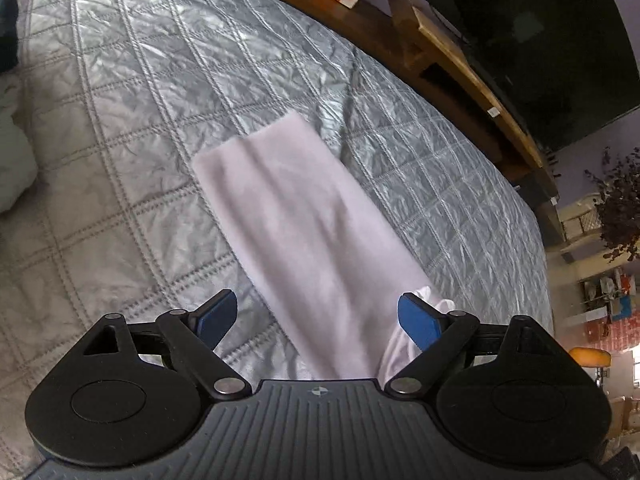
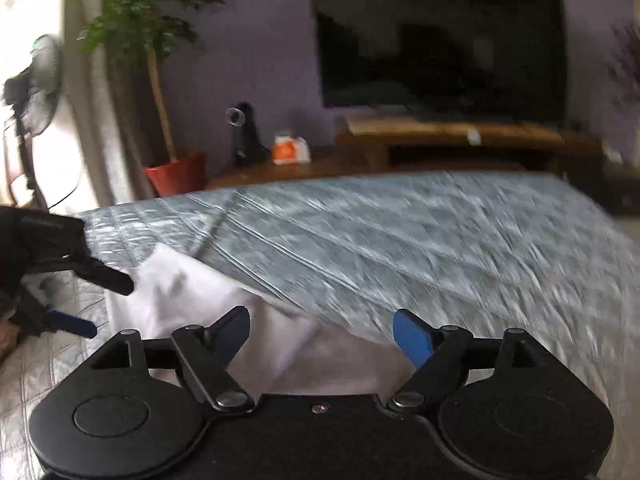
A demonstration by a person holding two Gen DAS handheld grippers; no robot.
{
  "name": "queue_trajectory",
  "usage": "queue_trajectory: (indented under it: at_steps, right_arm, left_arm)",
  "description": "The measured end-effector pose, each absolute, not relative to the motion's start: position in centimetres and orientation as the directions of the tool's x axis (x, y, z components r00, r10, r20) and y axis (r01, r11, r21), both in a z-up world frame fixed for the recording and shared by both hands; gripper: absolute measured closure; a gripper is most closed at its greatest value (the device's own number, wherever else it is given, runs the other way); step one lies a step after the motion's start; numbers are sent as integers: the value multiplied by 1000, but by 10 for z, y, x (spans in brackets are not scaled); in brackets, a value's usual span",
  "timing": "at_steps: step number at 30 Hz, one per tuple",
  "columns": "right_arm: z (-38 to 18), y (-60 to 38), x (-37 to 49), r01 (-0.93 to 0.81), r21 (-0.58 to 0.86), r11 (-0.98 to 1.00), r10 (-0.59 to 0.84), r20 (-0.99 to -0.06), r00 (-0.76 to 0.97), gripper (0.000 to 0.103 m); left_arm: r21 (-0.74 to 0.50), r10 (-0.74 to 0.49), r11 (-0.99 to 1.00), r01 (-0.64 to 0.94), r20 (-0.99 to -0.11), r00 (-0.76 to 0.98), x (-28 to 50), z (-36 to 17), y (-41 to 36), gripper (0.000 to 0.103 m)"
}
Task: Fold clothes
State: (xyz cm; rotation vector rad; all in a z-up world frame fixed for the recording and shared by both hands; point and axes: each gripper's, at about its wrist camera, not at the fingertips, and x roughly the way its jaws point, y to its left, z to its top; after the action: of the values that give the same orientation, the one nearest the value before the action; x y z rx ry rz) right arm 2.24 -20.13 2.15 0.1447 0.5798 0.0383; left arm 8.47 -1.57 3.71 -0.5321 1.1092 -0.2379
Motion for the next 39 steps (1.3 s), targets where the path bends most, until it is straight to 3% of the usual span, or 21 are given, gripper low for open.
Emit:
queue_trajectory:
  at_steps: [3, 7, 12, 18, 21, 24, 27, 29, 34, 36, 38, 39]
  right_arm:
    - [29, -214, 9, 3, 172, 985, 90, -530, 843, 25]
    - [36, -217, -8, -79, 66, 995, 102, -544, 833, 25]
    - [39, -209, -10, -330, 41, 943, 287, -601, 746, 24]
    - [38, -180, 24, -583, -128, 802, 320, -732, 601, 22]
    - [36, -182, 45, -625, -98, 775, 348, -759, 550, 18]
    - [34, -195, 61, -568, -84, 819, 341, -725, 598, 17]
    - [28, -212, 76, -526, 56, 849, 396, -728, 560, 17]
    - [19, -209, 79, -538, 26, 842, 363, -766, 531, 19]
    - [7, -220, 87, -518, 106, 849, 385, -795, 468, 32]
    - [11, -221, 88, -518, 113, 848, 384, -804, 453, 48]
    - [13, -223, 90, -513, 129, 848, 387, -814, 434, 78]
    - [14, -225, 92, -504, 130, 854, 381, -817, 434, 85]
  left_arm:
    - [-517, -442, 853, -67, -784, 436, 82, 40, -22, 12]
    - [-511, -446, 858, -47, -788, 424, 79, 40, -29, 12]
    - [-516, -452, 856, -39, -783, 427, 72, 42, -33, 12]
    - [-514, -452, 857, -41, -786, 422, 62, 40, -39, 12]
    - [-513, -453, 857, -37, -787, 419, 67, 40, -37, 12]
    - [-513, -458, 858, -28, -787, 413, 65, 41, -38, 12]
    - [-509, -460, 860, -17, -791, 404, 64, 40, -42, 12]
    - [-504, -459, 864, -10, -794, 397, 64, 39, -46, 12]
    - [-492, -458, 871, 9, -804, 380, 64, 35, -56, 12]
    - [-487, -457, 873, 16, -807, 374, 64, 34, -60, 12]
    - [-482, -456, 876, 24, -811, 367, 64, 32, -64, 12]
    - [-479, -455, 877, 28, -813, 364, 64, 32, -66, 12]
